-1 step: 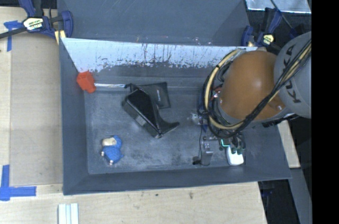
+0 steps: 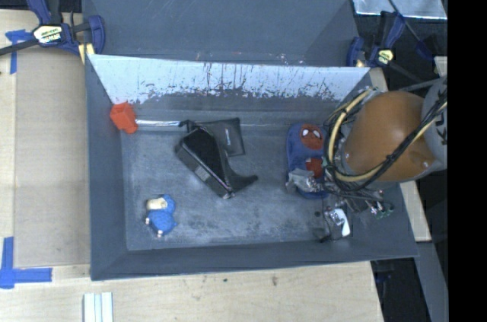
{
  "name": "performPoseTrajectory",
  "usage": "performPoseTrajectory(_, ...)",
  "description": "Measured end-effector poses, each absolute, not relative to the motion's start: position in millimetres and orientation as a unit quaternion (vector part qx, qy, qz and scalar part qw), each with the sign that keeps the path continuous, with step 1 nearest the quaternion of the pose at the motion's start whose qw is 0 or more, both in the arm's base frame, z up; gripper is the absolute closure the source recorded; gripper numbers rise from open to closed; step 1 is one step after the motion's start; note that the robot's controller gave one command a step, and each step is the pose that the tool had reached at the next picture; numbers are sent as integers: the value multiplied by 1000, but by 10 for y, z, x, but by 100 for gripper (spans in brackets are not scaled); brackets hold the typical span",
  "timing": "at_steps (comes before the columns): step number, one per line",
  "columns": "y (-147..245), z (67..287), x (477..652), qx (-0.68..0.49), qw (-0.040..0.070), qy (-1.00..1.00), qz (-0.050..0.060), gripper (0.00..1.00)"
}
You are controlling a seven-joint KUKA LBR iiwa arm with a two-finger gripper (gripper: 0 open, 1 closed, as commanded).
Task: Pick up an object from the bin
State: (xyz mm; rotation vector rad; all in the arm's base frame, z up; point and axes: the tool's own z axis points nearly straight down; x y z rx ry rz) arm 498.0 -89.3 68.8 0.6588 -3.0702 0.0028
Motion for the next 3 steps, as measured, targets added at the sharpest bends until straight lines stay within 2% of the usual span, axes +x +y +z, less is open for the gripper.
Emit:
performPoseTrajectory(1,-1468,982,5761,224,9,-975,-4,0)
performPoseTrajectory(2,-1489,959,6034,147,13,-989,-7,0)
performPoseTrajectory(3,-1532,659,6139,215,20,-976,-10,0)
